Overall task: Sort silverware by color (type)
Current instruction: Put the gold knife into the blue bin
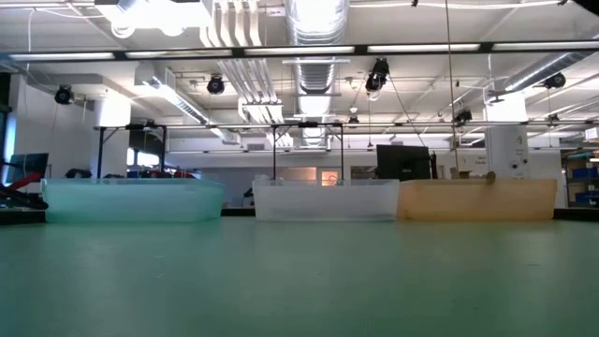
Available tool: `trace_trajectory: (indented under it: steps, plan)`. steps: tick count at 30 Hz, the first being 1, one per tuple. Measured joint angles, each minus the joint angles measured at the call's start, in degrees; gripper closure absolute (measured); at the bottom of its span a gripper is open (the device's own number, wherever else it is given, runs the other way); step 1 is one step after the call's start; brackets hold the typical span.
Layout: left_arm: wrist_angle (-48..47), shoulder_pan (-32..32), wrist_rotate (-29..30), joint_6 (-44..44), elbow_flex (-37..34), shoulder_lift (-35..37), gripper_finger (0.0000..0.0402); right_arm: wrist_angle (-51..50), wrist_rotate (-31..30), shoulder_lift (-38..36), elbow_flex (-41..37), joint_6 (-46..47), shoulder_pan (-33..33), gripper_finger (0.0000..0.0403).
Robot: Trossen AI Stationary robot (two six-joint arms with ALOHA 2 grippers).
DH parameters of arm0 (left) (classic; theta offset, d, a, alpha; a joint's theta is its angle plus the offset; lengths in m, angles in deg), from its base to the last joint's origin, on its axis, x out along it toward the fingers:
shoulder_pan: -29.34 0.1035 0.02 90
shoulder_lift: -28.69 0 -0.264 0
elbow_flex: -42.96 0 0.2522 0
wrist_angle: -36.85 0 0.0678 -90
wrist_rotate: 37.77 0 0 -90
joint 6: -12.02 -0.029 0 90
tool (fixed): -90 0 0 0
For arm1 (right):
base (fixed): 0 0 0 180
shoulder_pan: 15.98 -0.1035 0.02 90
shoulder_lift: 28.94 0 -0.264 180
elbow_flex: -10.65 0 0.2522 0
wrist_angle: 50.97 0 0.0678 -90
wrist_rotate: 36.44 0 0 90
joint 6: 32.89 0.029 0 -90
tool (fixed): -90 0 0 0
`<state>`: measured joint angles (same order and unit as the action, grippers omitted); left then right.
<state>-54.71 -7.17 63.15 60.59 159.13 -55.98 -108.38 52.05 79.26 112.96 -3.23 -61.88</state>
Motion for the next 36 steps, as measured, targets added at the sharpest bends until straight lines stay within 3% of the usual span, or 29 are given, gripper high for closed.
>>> trace_trajectory:
  steps: [6,20,30,36]
  plan:
    - [-0.02,-2.08,0.52,-0.20,0.04,0.67,0.0289,9.52,-1.55,3.36,0.93,5.27,-1.29,0.0257]
    - [-0.27,-2.58,0.76,-0.46,0.04,1.67,0.0289,1.45,-2.24,13.49,11.01,3.62,-2.88,0.0257]
    - [-0.27,-2.58,0.76,-0.46,0.04,1.67,0.0289,0.59,-1.74,15.79,13.83,2.75,-3.40,0.0257]
    - [-0.28,-2.58,0.76,-0.47,0.01,1.67,0.0289,0.39,-8.32,15.79,13.06,2.69,-3.73,0.0257]
